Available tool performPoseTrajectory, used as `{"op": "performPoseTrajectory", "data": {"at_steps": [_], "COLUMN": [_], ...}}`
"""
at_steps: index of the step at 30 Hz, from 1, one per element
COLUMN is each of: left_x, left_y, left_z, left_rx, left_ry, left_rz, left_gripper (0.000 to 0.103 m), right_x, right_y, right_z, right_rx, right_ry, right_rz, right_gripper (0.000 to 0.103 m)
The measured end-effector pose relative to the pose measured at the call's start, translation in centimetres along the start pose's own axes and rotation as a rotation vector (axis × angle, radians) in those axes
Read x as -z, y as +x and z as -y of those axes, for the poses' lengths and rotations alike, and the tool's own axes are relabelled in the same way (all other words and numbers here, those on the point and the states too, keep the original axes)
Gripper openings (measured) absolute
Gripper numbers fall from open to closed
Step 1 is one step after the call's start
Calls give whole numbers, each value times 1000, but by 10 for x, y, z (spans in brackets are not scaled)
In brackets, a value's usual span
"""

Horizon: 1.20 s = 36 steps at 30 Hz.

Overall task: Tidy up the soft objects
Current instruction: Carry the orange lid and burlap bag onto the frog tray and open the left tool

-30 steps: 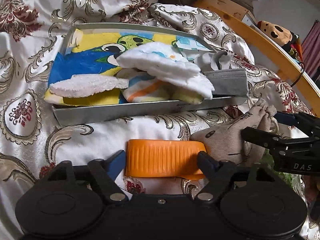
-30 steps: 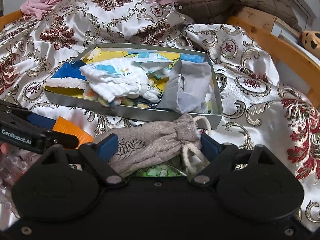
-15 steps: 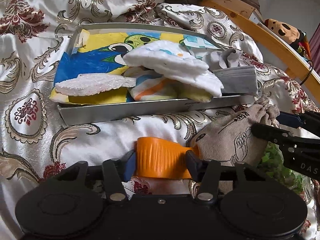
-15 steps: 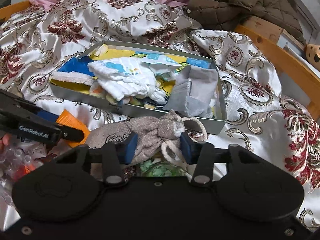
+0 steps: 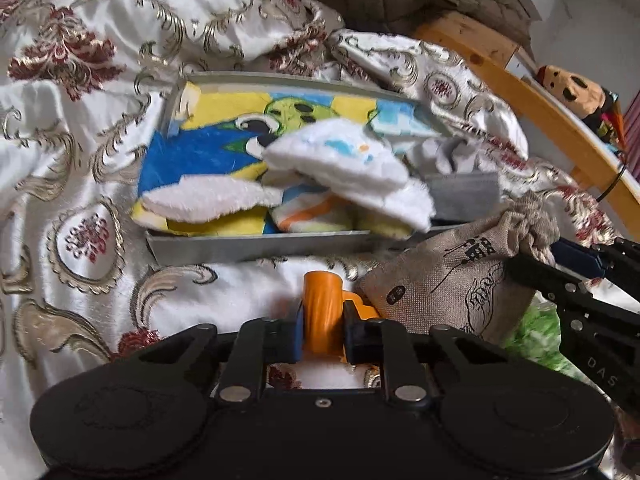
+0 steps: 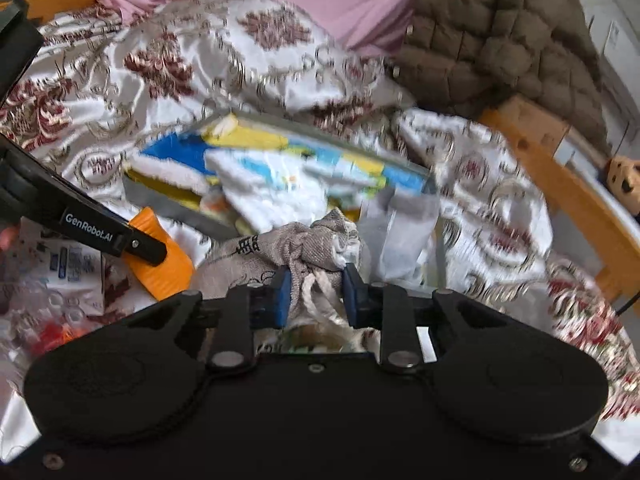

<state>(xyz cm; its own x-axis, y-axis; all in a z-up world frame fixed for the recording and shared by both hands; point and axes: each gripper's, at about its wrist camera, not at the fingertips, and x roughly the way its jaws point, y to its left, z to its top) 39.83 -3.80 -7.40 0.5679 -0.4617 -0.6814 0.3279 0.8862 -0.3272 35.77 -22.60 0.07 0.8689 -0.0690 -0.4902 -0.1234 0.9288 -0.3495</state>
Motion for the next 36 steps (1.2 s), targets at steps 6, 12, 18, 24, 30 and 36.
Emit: {"op": "performPoseTrajectory", "data": {"at_steps": [6,12,18,24,30,36], "left_x": [-17,-32,-33,-33,-29,-24], "left_y": [-34,-69,-72,-61,-44,-26], "left_z": [9,12,10,-6,-32,-55], "left_rx": [-22,-24,-108,-202,-214,-176], "left_ry": [11,-19,-65,-88,-129,-200], "left_rz": [95,249,393,439,467,479], "left_gripper": [18,18,19,19,19,19], "right_x": [-13,-23,-35,-51,-53,-52], "right_y": [-34,-57,-45,-10,25,52], "right_z": [10,27,41,43,32,32], "right_rx": [30,63,66,42,-3,-4], "right_ry": [1,62,170,289,376,421], "right_rz": [142,296,379,394,366,326], "right_gripper": [18,18,18,18,18,18]}}
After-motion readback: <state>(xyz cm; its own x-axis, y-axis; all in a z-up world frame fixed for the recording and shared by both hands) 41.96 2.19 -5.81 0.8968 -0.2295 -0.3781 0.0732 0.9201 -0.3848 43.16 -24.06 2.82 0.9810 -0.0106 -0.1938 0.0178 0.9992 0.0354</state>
